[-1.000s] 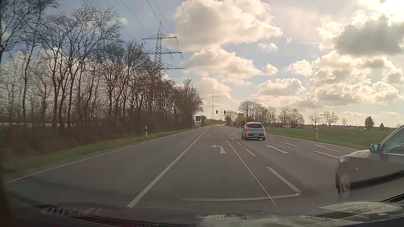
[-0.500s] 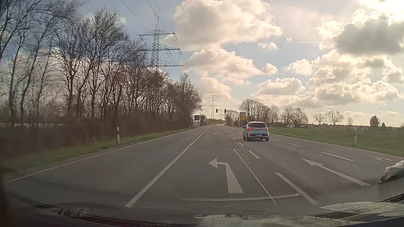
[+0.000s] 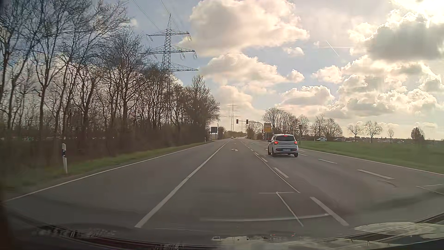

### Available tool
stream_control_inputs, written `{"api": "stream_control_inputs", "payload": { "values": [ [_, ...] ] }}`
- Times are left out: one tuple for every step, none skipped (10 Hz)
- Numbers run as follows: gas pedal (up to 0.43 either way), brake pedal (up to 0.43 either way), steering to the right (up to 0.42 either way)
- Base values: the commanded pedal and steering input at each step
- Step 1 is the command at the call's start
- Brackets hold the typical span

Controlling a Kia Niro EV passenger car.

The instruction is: Follow the waypoints while adhering to traffic rules and regulations

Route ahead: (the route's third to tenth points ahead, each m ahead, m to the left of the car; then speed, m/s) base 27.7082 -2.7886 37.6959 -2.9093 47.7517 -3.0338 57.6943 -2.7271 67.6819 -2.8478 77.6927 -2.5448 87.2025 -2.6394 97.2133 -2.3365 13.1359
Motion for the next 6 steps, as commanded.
{"api": "stream_control_inputs", "payload": {
  "values": [
    [0.028,0.000,0.003],
    [0.028,0.000,0.002],
    [0.028,0.000,0.002],
    [0.020,0.000,0.001],
    [0.020,0.000,0.001],
    [0.020,0.000,0.000]
  ]
}}
